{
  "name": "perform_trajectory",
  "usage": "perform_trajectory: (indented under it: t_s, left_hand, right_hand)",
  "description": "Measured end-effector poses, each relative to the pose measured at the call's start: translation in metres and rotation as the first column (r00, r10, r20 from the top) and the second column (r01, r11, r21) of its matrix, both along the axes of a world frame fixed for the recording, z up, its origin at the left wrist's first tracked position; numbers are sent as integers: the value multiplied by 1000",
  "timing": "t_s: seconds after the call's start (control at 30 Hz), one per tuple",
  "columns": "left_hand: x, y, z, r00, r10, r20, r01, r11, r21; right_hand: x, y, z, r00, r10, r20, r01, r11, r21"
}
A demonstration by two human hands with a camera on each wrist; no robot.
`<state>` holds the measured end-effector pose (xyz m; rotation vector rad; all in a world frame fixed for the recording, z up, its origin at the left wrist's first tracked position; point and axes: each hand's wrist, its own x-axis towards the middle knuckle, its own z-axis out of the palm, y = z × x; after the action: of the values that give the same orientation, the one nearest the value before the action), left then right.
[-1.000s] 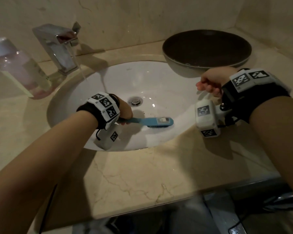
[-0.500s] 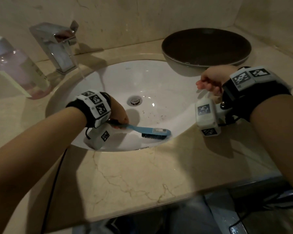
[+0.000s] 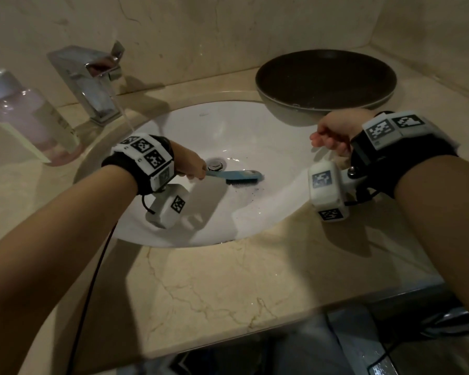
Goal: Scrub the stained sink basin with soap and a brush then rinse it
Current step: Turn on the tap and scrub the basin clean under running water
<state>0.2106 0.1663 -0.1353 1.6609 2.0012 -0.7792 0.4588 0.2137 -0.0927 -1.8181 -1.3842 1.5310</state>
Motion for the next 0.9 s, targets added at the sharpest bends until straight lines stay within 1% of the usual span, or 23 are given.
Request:
perform_trajectory:
  t_s: [0.03,0.07,0.13,0.17,0.2,0.23,0.3,0.37,0.4,0.47,0.53,0.63,0.73,0.77,0.83,0.9]
  left_hand:
    - [4,-2,8,999,2,35,-2,1000,1]
    - [7,-1,11,996,-20,85,23,999,-41]
    - [14,-4,14,985,0,171,27,987,-156]
    - [16,-5,12,983,18,181,24,974,-226]
    - [15,-5,8,987,4,162,39,964,-264]
    - [16,-8,5,993,-26,112,56,960,-273]
    - [14,-8,-1,997,-75,5,75,973,-219]
    - [10,-7,0,980,-164,-113,149,980,-129]
    - [5,-4,-1,970,-180,-160,171,983,-72]
    - [-1,-2,1,962,-153,-226,158,987,3]
    - [-6,-2,1,974,-140,-177,146,989,22]
    - [-6,-3,10,991,-124,-50,123,992,-22]
    - [-1,-6,10,993,-100,59,104,992,-70]
    - [6,-9,9,992,-100,72,107,990,-96]
    - [13,-8,-5,995,-99,-4,98,991,-89]
    - [5,-2,-22,997,-57,-51,57,998,-13]
  right_hand:
    - [0,0,0,1000,1,0,-1,1000,0]
    - [1,0,0,1000,2,1,-2,1000,0]
    - [1,0,0,1000,6,5,-6,1000,-1]
    - [1,0,0,1000,5,3,-5,1000,-1]
    - [1,-1,0,1000,1,0,-1,1000,1]
    - [1,-1,-1,1000,-5,-2,5,1000,7]
    - [1,-1,-1,1000,-14,0,14,1000,15]
    - [1,-1,-1,1000,-19,4,19,1000,17]
    - [1,-1,-1,1000,-20,5,20,1000,17]
    - [0,-3,0,1000,-21,2,21,1000,18]
    - [-1,-4,0,1000,-23,-19,23,999,29]
    - [-1,-5,1,1000,-19,-24,19,1000,20]
    - [0,-3,1,1000,-16,-18,16,1000,24]
    - [0,-3,1,1000,-17,-20,17,1000,24]
    - [0,-4,1,1000,-12,-22,13,1000,20]
    - [0,-5,2,1000,-2,-20,3,1000,15]
